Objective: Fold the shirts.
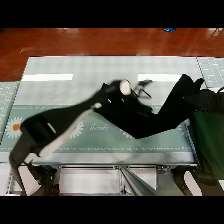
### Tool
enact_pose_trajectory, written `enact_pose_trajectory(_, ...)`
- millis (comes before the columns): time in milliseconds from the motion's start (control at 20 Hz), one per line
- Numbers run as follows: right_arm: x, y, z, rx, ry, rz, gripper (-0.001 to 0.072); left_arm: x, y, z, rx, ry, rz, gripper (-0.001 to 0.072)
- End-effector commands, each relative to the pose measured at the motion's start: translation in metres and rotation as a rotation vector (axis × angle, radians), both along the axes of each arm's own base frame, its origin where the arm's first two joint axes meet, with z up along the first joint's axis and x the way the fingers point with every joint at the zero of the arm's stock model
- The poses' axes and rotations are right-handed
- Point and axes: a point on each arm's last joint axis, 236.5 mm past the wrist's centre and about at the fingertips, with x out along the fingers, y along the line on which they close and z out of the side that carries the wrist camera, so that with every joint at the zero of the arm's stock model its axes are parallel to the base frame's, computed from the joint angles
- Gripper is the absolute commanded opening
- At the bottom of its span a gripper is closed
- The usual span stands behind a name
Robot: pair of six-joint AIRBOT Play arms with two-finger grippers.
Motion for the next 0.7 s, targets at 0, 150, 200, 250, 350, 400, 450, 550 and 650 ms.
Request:
enact_pose_trajectory(0,0.013,0.02,0.012,0.115,-0.031,0.051,0.0023,0.058,0.114,0.03,0.155,-0.043,0.061,0.0025)
enact_pose_trajectory(150,0.04,0.052,0.008,0.189,-0.029,0.12,0.0023,0.104,0.246,0.079,0.317,-0.158,0.233,0.0025)
enact_pose_trajectory(200,0.051,0.068,0.003,0.196,-0.025,0.146,0.0023,0.111,0.278,0.1,0.305,-0.189,0.313,0.0025)
enact_pose_trajectory(250,0.064,0.085,-0.001,0.201,-0.022,0.171,0.0023,0.116,0.308,0.118,0.292,-0.221,0.404,0.0025)
enact_pose_trajectory(350,0.092,0.123,-0.016,0.205,-0.003,0.221,0.0023,0.112,0.363,0.147,0.262,-0.294,0.581,0.0025)
enact_pose_trajectory(400,0.106,0.144,-0.026,0.203,0.015,0.248,0.0023,0.104,0.382,0.154,0.254,-0.321,0.647,0.0025)
enact_pose_trajectory(450,0.118,0.162,-0.038,0.201,0.038,0.272,0.0023,0.092,0.395,0.157,0.244,-0.34,0.696,0.0025)
enact_pose_trajectory(550,0.142,0.196,-0.067,0.193,0.084,0.308,0.0023,0.057,0.407,0.147,0.222,-0.316,0.797,0.0025)
enact_pose_trajectory(650,0.16,0.223,-0.101,0.191,0.141,0.322,0.0023,0.026,0.4,0.127,0.205,-0.299,0.807,0.0025)
